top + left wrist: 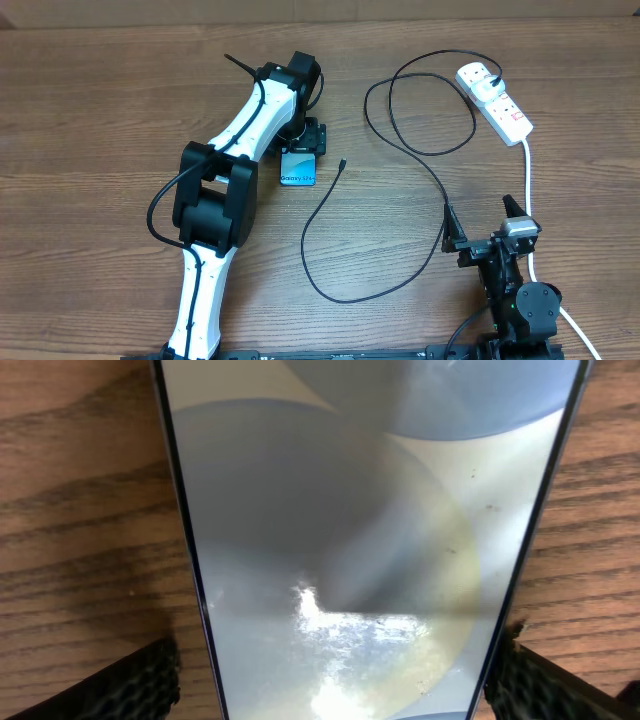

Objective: Plug charger to phone and switch on socket

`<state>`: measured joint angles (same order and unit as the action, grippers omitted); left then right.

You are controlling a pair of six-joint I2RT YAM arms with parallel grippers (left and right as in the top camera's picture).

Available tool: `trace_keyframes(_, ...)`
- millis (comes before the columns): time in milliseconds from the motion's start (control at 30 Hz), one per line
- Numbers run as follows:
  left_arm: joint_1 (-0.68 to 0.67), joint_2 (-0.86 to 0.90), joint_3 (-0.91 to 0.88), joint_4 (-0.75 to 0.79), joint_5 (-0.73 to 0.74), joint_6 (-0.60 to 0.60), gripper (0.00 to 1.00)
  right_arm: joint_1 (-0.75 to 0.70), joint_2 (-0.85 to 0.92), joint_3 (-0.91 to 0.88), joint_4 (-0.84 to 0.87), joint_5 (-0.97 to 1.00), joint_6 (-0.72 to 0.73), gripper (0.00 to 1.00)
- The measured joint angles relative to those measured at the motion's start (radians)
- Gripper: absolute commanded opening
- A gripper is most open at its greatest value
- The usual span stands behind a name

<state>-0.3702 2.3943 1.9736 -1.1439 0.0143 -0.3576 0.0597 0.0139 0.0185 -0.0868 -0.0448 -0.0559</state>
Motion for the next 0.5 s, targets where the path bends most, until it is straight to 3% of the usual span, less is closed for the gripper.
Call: trace_keyframes(500, 0.0, 0.0, 0.0, 0.002, 0.0, 0.0, 0.85, 0.0, 0.0, 0.0, 0.0, 0.0, 0.0, 1.0)
